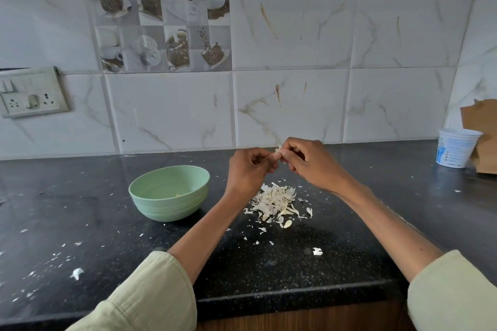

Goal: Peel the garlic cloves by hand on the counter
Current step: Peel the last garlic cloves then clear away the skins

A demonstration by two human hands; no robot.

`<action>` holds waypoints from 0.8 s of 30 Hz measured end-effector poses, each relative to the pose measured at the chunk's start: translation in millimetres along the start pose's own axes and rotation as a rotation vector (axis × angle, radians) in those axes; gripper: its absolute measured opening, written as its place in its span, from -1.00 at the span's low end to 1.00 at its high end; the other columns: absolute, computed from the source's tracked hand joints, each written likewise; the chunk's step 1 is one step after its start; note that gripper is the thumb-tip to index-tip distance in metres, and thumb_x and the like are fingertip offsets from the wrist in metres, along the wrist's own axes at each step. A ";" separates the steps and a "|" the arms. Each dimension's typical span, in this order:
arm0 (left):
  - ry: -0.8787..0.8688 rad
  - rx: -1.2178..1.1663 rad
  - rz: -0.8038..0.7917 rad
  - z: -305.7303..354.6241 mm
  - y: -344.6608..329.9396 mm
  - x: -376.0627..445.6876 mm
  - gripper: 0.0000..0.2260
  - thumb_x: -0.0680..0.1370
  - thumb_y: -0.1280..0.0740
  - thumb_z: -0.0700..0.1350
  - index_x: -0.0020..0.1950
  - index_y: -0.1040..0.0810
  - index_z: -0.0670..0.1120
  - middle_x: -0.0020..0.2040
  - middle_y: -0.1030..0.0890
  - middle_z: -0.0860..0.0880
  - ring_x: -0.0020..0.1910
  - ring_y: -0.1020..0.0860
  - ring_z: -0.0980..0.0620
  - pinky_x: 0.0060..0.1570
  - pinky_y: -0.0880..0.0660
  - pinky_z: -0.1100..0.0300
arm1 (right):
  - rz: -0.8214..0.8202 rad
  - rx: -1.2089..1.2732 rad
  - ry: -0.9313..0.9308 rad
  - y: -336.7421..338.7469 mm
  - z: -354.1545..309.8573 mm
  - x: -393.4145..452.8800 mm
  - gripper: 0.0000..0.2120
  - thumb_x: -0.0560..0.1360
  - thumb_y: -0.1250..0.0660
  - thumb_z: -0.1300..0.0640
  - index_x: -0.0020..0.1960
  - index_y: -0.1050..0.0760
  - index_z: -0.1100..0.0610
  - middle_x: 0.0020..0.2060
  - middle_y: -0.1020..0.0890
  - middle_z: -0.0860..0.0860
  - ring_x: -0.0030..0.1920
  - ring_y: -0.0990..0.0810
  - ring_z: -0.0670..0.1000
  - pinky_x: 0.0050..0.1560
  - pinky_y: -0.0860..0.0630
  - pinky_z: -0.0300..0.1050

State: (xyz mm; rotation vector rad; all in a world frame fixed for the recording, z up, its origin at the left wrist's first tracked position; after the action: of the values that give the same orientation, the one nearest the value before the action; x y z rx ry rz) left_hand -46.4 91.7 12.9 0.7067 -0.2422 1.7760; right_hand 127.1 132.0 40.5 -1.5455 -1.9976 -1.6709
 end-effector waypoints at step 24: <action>0.098 0.025 -0.146 6.5 2.0 -2.5 -0.74 0.60 -0.26 -0.09 -0.13 -0.58 -0.25 -0.31 -0.56 -0.04 -0.27 -0.46 0.01 -0.16 -0.39 0.05 | -0.249 0.184 -0.038 -0.3 -1.5 -4.9 -0.74 0.72 -0.26 0.05 -0.04 -0.57 0.17 -0.32 -0.57 -0.05 -0.37 -0.46 -0.23 -0.26 -0.41 -0.40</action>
State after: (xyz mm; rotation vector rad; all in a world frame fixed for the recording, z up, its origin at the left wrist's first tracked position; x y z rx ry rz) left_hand -45.6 85.8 17.0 0.6370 -0.0992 1.6710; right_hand 128.5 127.9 37.8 -1.3223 -2.3714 -1.4912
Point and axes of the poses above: each hand's wrist, its own x-axis towards the middle knuckle, its own y-axis out of the back of the hand, z = x × y, the point moved 2 cm from there along x, towards the middle knuckle
